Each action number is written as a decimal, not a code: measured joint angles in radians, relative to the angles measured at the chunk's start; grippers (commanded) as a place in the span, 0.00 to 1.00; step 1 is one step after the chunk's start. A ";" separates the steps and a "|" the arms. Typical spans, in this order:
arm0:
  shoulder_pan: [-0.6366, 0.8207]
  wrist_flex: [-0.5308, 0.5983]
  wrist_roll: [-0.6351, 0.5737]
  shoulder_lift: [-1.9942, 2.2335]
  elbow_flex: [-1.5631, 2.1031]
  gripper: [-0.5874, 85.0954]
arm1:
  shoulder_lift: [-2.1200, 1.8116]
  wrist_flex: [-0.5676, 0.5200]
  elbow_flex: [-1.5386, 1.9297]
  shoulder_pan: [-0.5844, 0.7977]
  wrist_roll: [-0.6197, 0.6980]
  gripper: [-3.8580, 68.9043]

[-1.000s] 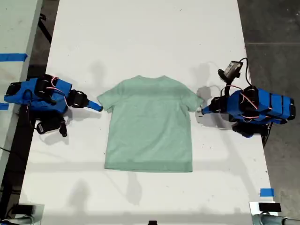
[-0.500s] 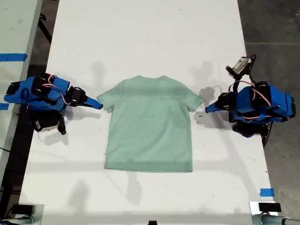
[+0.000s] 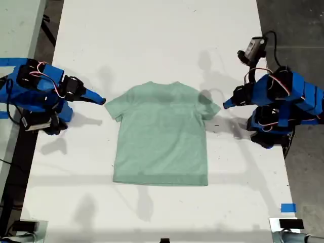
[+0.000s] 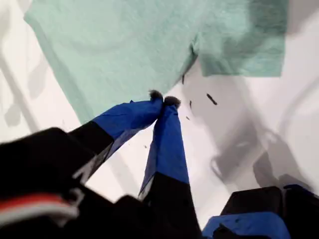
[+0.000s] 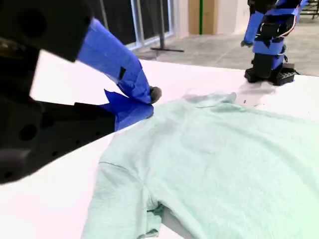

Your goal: Fold tshirt

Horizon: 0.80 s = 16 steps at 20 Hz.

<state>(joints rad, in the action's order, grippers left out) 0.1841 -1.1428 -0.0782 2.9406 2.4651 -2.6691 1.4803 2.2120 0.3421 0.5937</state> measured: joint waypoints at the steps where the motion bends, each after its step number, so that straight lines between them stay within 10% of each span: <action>1: 0.003 -0.018 -0.005 -0.038 -0.051 0.01 | 0.071 0.031 -0.058 0.021 0.054 0.22; 9: 0.032 -0.147 -0.066 -0.256 -0.293 0.14 | 0.440 0.120 -0.221 0.072 0.342 0.45; 16: 0.057 -0.190 -0.097 -0.393 -0.321 0.16 | 0.494 -0.130 -0.006 0.147 0.454 0.47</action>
<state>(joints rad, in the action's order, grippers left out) 0.2408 -1.3330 -0.1749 2.5479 2.1445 -2.1752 1.3499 2.2059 0.4893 1.0477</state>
